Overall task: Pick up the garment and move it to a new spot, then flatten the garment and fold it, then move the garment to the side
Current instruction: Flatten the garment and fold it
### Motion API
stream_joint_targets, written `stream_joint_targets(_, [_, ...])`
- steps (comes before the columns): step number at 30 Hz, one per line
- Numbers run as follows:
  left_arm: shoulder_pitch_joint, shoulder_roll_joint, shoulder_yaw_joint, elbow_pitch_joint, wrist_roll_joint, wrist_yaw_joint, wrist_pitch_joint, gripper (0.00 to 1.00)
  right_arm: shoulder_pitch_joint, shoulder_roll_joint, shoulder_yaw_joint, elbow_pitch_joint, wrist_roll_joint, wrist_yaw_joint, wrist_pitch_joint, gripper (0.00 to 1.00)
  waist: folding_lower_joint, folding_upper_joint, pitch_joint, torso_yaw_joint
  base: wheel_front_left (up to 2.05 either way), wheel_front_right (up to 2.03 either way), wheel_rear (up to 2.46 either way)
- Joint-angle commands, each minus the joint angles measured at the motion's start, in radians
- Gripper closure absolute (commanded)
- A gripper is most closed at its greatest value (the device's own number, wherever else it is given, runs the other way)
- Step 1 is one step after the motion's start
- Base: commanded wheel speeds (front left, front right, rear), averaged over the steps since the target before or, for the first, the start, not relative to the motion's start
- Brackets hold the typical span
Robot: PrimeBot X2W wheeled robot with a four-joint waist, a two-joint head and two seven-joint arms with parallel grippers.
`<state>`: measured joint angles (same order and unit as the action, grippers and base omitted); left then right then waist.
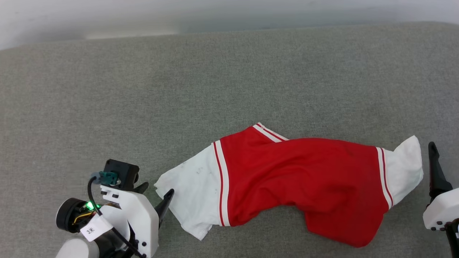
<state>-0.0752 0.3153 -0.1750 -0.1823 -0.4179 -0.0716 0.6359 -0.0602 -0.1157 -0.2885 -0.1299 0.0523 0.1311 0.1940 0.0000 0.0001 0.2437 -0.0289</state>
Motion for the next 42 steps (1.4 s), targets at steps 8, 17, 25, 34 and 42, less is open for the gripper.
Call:
stream_joint_targets(8, [-0.041, 0.029, -0.003, 0.023, 0.031, 0.039, 0.07, 0.0, -0.021, 0.019, 0.004, -0.001, -0.012, -0.001, -0.005, 0.0, 0.0, -0.0001, 0.082, -0.026, 0.0, 0.0, 0.0])
stream_joint_targets(17, [-0.041, 0.036, -0.044, 0.13, 0.023, 0.022, 0.126, 0.0, -0.028, 0.024, 0.018, 0.001, -0.017, -0.001, -0.013, 0.0, 0.0, -0.0001, 0.115, -0.039, 0.0, 0.0, 0.0])
stream_joint_targets(25, [-0.011, 0.03, -0.066, 0.203, 0.006, 0.004, 0.106, 1.0, -0.016, 0.01, 0.026, 0.015, -0.031, -0.001, -0.003, 0.0, 0.0, -0.0001, 0.101, -0.036, 0.0, 0.0, 0.0])
stream_joint_targets(34, [-0.097, 0.042, 0.008, 0.106, 0.071, 0.038, -0.145, 1.0, 0.019, -0.056, 0.047, 0.016, -0.01, -0.001, 0.136, 0.0, 0.0, -0.0001, 0.039, 0.009, 0.0, 0.0, 0.0])
stream_joint_targets(42, [-0.107, 0.057, 0.006, -0.064, 0.092, 0.036, -0.202, 1.0, -0.042, -0.202, 0.1, 0.004, 0.044, -0.001, 0.414, 0.0, 0.0, -0.0001, 0.048, 0.061, 0.0, 0.0, 0.0])
